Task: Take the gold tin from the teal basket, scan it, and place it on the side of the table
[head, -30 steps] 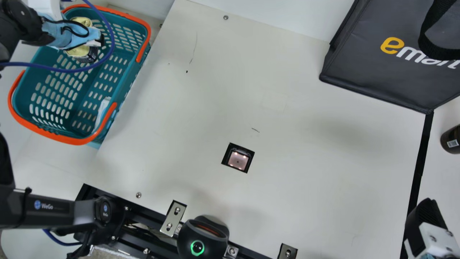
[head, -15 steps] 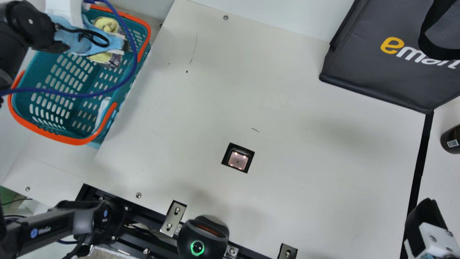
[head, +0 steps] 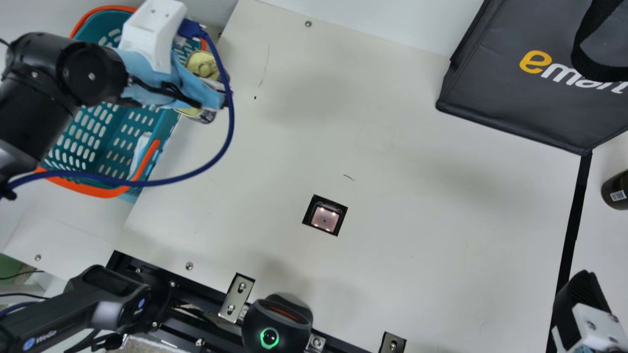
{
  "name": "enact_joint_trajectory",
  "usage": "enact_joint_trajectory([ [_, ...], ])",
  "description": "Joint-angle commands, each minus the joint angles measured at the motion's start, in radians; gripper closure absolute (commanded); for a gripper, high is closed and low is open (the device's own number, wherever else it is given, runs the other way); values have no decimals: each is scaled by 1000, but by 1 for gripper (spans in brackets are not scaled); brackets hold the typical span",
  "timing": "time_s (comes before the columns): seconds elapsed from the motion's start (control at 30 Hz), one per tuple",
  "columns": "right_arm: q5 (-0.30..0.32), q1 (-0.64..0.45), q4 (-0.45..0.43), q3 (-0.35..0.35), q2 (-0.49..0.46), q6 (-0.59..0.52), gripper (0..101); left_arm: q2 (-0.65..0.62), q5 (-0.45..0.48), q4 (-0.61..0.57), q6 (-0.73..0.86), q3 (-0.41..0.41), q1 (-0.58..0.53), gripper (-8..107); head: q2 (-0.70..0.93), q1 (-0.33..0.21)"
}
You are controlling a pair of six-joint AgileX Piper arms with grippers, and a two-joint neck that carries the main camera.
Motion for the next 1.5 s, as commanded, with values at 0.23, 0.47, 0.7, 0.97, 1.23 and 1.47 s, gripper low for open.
enact_joint_trajectory([
  [0.23, 0, 0, 0, 0, 0, 0, 6, -27, 29, 64, -199, 5, -257, 107, 4, -29],
  [0.47, 0, 0, 0, 0, 0, 0, 6, -35, 47, 109, -366, 23, -386, 107, 4, -29],
  [0.7, 0, 0, 0, 0, 0, 0, 6, -36, 42, 140, -536, 61, -489, 107, 4, -29],
  [0.97, 0, 0, 0, 0, 0, 0, 6, -38, 17, 163, -703, 116, -581, 107, 4, -29],
  [1.23, 0, 0, 0, 0, 0, 0, 6, -38, -22, 186, -846, 174, -662, 107, 4, -29],
  [1.47, 0, 0, 0, 0, 0, 0, 6, -30, -56, 211, -969, 217, -738, 107, 4, -29],
])
